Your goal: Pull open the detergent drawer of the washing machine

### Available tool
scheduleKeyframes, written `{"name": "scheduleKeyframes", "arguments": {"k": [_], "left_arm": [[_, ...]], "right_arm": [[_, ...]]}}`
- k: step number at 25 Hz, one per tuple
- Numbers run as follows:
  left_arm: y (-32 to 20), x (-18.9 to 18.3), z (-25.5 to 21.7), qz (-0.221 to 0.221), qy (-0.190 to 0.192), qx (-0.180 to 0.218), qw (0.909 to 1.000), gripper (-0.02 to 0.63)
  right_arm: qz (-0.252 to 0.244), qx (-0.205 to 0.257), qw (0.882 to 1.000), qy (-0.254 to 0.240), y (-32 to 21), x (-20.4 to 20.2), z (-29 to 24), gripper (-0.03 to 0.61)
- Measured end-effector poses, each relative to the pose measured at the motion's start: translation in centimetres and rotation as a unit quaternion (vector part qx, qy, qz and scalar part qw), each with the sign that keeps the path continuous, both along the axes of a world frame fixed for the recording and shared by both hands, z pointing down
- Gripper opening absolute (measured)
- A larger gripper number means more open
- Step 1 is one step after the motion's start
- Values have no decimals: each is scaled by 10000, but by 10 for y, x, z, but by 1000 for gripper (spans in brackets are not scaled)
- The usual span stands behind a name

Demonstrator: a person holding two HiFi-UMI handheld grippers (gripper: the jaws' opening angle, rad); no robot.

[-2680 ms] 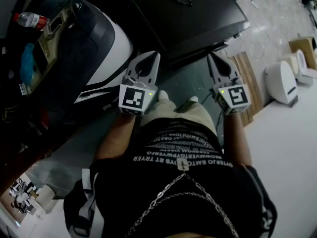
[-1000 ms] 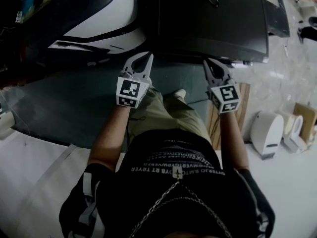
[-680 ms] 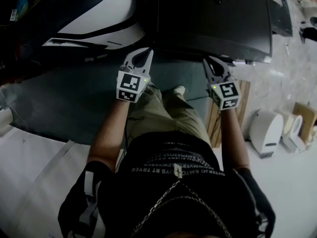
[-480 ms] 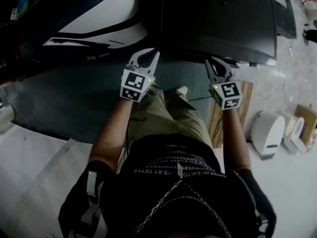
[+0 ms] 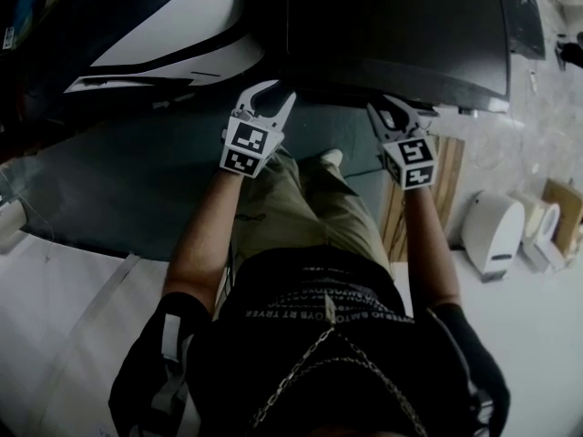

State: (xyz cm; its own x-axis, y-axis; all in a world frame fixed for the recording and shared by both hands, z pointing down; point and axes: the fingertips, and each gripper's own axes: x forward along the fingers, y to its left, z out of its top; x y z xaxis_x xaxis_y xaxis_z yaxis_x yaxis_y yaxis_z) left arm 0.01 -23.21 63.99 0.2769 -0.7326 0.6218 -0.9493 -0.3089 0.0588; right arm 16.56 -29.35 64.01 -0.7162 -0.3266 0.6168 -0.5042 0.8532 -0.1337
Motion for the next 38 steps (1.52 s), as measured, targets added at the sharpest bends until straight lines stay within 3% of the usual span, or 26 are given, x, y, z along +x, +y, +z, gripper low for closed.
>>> {"name": "scheduleKeyframes", "arguments": {"k": [16, 38], "left_arm": [[0, -1, 8, -161, 300, -176, 9993, 100], [39, 18, 9, 6, 229, -321, 9992, 100]], "right_arm": [[142, -342, 9993, 16, 2, -1, 7, 78], [303, -634, 9975, 68, 41, 20, 10, 78]]}}
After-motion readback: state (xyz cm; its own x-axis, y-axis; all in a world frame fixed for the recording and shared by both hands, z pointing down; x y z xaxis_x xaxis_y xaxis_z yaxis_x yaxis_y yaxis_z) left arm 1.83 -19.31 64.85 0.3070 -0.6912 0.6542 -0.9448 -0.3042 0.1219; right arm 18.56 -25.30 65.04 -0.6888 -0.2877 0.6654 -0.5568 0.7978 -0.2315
